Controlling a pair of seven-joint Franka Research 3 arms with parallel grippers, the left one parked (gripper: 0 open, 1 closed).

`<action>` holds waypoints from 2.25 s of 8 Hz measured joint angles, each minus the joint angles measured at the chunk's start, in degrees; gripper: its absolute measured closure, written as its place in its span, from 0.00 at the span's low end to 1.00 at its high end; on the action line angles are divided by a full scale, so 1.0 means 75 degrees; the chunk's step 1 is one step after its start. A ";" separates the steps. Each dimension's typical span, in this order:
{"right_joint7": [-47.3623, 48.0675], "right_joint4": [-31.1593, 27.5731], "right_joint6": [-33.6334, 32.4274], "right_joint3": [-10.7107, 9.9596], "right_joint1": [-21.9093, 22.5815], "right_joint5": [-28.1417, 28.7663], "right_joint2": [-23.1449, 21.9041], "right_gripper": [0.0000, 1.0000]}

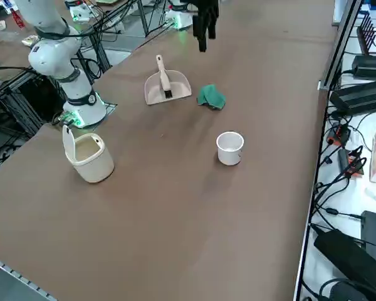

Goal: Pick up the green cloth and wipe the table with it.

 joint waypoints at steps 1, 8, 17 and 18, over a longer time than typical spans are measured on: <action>0.0457 -0.0430 0.0441 0.0005 0.0233 -0.0015 0.0158 0.00; 0.3729 -0.0558 0.2576 0.0011 0.1600 -0.0350 0.2344 0.00; 0.4540 -0.0136 0.2511 0.0004 0.1718 -0.0350 0.3525 0.36; 0.4550 -0.0162 0.2454 0.0004 0.1719 -0.0350 0.3532 0.47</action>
